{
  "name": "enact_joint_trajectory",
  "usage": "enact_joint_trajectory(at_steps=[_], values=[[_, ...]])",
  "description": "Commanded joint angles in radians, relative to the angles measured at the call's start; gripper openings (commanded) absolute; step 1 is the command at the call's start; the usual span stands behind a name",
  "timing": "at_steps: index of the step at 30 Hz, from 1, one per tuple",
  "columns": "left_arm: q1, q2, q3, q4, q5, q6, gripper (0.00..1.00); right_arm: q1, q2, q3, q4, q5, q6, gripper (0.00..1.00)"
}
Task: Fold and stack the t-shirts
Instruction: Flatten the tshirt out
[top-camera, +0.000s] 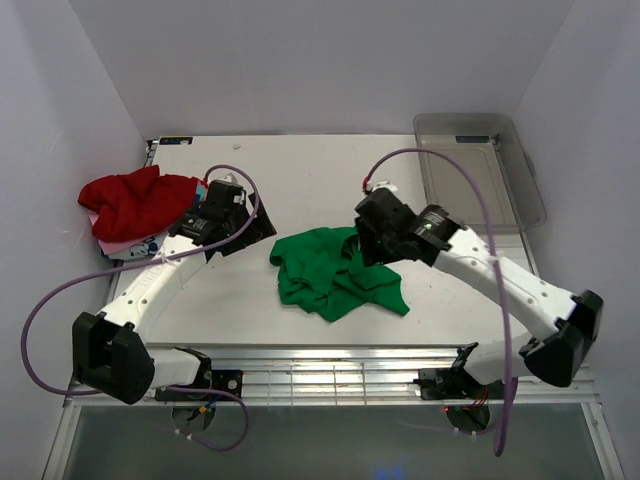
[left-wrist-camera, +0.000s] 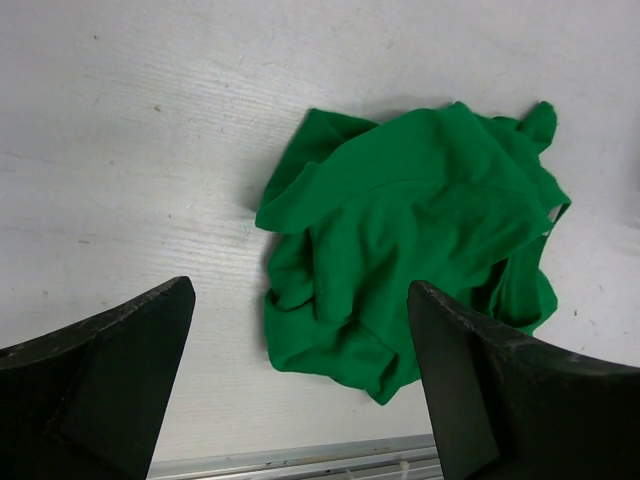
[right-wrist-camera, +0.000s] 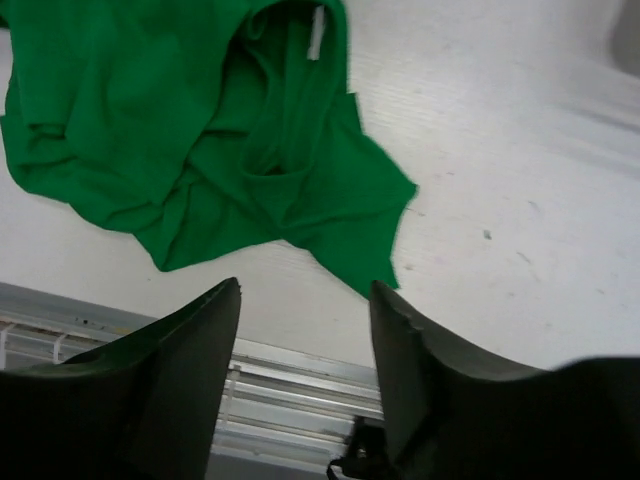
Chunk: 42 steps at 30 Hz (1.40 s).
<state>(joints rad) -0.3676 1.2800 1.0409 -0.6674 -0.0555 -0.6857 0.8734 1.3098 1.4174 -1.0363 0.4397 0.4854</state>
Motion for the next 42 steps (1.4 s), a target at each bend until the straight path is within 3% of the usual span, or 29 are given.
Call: enact_joint_trajectory(at_steps=[1, 5, 11, 23, 27, 28, 31, 36, 40, 42], values=[[0.007, -0.030, 0.074, -0.006, -0.015, 0.021, 0.98, 0.015, 0.074, -0.066, 0.304, -0.208, -0.070, 0.65], [0.007, -0.074, 0.048, -0.024, -0.029, 0.012, 0.98, 0.016, 0.241, -0.009, 0.432, -0.280, -0.129, 0.70], [0.009, -0.166, -0.010, -0.078, -0.067, -0.011, 0.98, 0.019, 0.561, 0.173, 0.443, -0.358, -0.185, 0.72], [0.013, -0.269, -0.008, -0.181, -0.164, -0.009, 0.98, 0.019, 0.813, 0.287, 0.455, -0.470, -0.212, 0.71], [0.015, -0.269, -0.010, -0.186, -0.167, -0.005, 0.98, 0.021, 0.815, 0.252, 0.455, -0.475, -0.211, 0.53], [0.015, -0.269, -0.010, -0.184, -0.167, -0.005, 0.98, 0.019, 0.812, 0.244, 0.452, -0.473, -0.209, 0.37], [0.016, -0.262, -0.005, -0.182, -0.167, -0.005, 0.98, 0.019, 0.781, 0.233, 0.418, -0.431, -0.206, 0.08], [0.018, -0.249, -0.008, -0.164, -0.156, 0.002, 0.98, 0.019, 0.691, 0.299, 0.357, -0.358, -0.217, 0.08], [0.019, -0.243, -0.024, -0.141, -0.142, -0.012, 0.98, 0.021, 0.671, 0.594, 0.191, -0.328, -0.226, 0.08], [0.021, -0.240, -0.033, -0.124, -0.133, -0.021, 0.98, 0.027, 0.678, 0.843, 0.104, -0.340, -0.232, 0.08]])
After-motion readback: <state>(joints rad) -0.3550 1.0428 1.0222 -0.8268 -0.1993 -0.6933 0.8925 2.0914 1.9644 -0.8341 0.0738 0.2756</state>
